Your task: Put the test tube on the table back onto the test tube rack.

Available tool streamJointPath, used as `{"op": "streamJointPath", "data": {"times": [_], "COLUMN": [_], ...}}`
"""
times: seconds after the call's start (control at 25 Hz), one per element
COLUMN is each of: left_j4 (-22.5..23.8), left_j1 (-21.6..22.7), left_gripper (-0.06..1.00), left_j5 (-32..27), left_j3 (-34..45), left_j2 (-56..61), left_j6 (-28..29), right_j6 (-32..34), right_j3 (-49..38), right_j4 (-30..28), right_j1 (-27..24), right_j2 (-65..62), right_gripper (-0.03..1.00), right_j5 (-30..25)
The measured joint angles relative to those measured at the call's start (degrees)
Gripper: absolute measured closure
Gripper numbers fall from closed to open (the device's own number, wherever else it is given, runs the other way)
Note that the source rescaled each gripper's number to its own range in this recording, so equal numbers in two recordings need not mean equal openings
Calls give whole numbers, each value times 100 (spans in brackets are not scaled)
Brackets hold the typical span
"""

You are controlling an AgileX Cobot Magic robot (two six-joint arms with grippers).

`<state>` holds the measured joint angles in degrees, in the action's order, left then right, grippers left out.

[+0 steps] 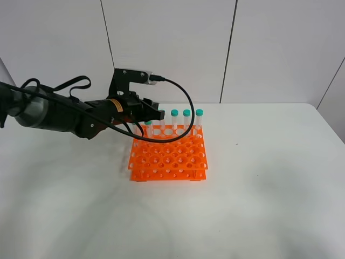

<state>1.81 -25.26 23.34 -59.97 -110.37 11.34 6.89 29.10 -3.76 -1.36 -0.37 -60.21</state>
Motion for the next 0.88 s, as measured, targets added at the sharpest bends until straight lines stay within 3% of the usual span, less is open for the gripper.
{"op": "streamJointPath", "data": {"times": [0.28, 0.52, 0.72, 0.88], "left_j4": [2, -80, -251, -304], "left_j1": [227, 1124, 1992, 2373], "left_gripper": [65, 65, 65, 65], "left_j5": [-566, -1586, -1785, -1812], "left_j3": [4, 75, 573, 945], "left_j2": [951, 1629, 2184, 2545], "left_j6": [-180, -801, -1134, -1182], "right_j6": [0, 0, 0, 0], "right_j3": [0, 0, 0, 0], "right_j4": [0, 0, 0, 0], "right_j1": [0, 0, 0, 0], "right_j2": [0, 0, 0, 0], "right_gripper": [11, 11, 11, 11], "right_j5": [0, 0, 0, 0]}}
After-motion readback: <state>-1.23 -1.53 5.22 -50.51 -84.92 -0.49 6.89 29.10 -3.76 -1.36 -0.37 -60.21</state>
